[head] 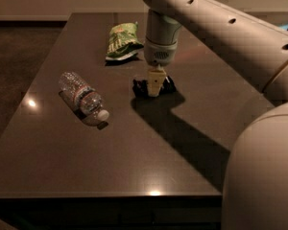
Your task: Pick rxbar chocolate
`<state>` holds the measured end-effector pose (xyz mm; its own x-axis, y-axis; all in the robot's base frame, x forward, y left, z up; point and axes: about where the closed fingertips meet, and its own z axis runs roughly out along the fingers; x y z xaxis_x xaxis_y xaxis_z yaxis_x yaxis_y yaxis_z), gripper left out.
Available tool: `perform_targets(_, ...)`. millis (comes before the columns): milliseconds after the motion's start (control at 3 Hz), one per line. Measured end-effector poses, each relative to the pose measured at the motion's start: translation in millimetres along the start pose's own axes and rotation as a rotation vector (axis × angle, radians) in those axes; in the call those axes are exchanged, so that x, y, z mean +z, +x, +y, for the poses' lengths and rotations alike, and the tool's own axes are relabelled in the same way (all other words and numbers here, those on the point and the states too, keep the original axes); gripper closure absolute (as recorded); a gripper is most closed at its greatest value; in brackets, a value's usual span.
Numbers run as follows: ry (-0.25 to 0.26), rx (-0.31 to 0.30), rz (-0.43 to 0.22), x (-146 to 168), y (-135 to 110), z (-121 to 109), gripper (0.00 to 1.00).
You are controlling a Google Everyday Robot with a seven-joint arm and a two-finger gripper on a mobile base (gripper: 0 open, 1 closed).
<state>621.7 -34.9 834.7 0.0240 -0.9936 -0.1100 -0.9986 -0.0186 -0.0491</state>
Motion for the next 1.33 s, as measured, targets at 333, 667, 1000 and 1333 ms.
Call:
perform_targets(333,0.004,0.003,-0.012,-5.5,1.8,0.3,0.84)
perform_targets(667,0.028,0.011,-0.072,-33.0,1.1,6.0,1.0)
perform_targets(1000,0.062,-0.006,-0.135,-74.0,-3.0,15.3,1.0)
perform_targets(1333,0.102,-0.047,-0.185,-114.9,-11.9,24.1,1.0)
